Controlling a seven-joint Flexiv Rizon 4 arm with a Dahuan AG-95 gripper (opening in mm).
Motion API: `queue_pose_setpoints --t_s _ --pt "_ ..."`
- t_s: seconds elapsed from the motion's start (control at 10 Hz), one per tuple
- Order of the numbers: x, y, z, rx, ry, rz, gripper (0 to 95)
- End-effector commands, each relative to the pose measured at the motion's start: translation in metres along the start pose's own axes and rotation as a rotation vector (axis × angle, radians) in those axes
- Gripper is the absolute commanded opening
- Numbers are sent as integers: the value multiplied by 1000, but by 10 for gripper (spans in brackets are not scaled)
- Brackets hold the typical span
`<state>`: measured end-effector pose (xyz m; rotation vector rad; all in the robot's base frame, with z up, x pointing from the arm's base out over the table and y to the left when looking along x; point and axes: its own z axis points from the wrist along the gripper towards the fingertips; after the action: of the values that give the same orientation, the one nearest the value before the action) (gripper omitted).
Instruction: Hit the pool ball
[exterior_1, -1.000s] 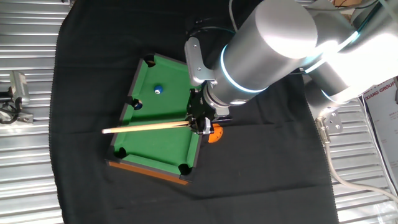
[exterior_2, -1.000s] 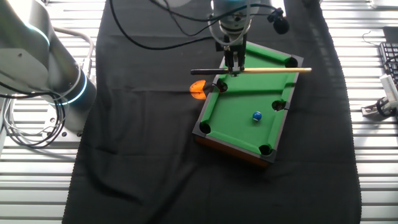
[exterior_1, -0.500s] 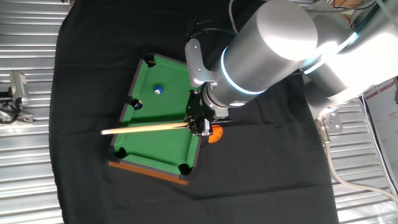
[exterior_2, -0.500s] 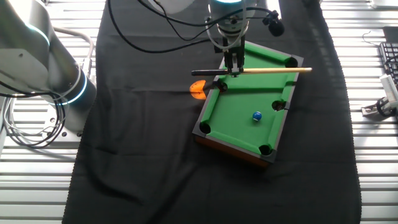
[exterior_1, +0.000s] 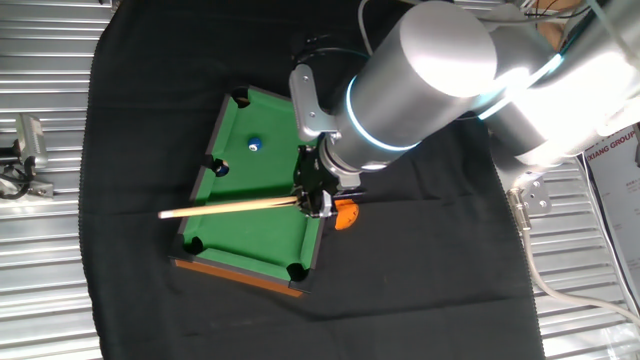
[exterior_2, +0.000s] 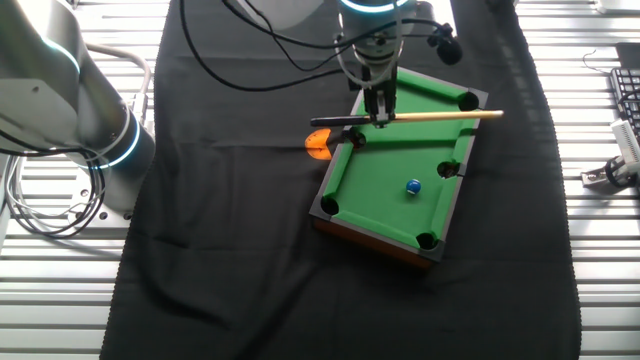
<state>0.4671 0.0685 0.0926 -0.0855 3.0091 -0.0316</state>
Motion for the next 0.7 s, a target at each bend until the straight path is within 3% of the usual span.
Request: queue_pose_setpoints --t_s 0.1,0.7 --pt "-2 -1 2 -2 0 -5 0" --pt "-8 -4 6 -13 2 -4 0"
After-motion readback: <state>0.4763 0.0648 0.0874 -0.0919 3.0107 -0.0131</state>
